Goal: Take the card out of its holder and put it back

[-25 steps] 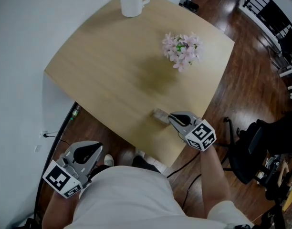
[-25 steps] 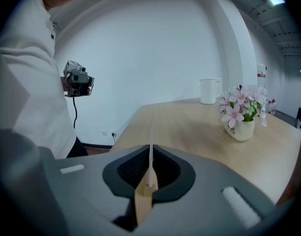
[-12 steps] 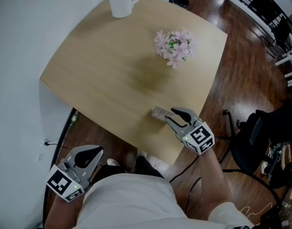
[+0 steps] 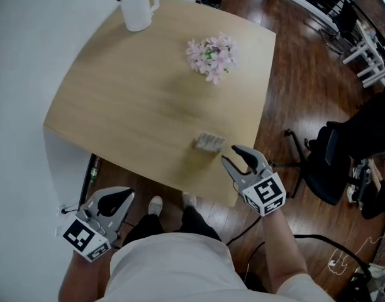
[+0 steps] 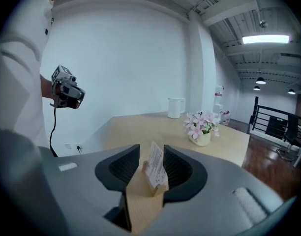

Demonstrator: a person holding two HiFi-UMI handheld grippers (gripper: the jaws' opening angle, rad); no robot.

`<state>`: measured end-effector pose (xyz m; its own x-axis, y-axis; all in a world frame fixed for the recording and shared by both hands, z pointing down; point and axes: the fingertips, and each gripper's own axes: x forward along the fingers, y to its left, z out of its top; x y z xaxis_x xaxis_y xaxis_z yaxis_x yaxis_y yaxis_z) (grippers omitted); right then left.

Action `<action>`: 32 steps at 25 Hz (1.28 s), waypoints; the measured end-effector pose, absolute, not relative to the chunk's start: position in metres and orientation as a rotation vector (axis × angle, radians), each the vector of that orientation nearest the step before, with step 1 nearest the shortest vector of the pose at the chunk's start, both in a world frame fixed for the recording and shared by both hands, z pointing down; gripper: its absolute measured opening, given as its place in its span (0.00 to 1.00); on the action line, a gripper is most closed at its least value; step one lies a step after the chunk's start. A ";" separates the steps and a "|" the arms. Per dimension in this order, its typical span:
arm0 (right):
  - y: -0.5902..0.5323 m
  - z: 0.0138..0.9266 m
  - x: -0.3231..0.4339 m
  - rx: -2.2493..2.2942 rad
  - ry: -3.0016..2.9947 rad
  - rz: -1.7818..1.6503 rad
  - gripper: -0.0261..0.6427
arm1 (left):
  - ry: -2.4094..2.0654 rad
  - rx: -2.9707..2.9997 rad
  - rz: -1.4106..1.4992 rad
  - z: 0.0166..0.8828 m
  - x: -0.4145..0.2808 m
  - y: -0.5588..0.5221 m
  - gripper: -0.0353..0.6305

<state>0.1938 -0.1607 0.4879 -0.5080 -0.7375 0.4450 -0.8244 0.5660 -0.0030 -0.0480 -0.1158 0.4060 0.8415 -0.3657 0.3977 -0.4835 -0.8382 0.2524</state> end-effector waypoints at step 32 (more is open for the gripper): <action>0.314 0.414 0.011 1.828 -2.100 0.398 0.27 | -0.131 2.935 0.464 0.384 -0.129 0.165 0.06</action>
<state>0.0112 0.3137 0.4143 -0.1242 -0.8990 0.4200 -0.9903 0.1388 0.0043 -0.1285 0.1650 0.3841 0.9479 -0.0603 0.3128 -0.1121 -0.9823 0.1503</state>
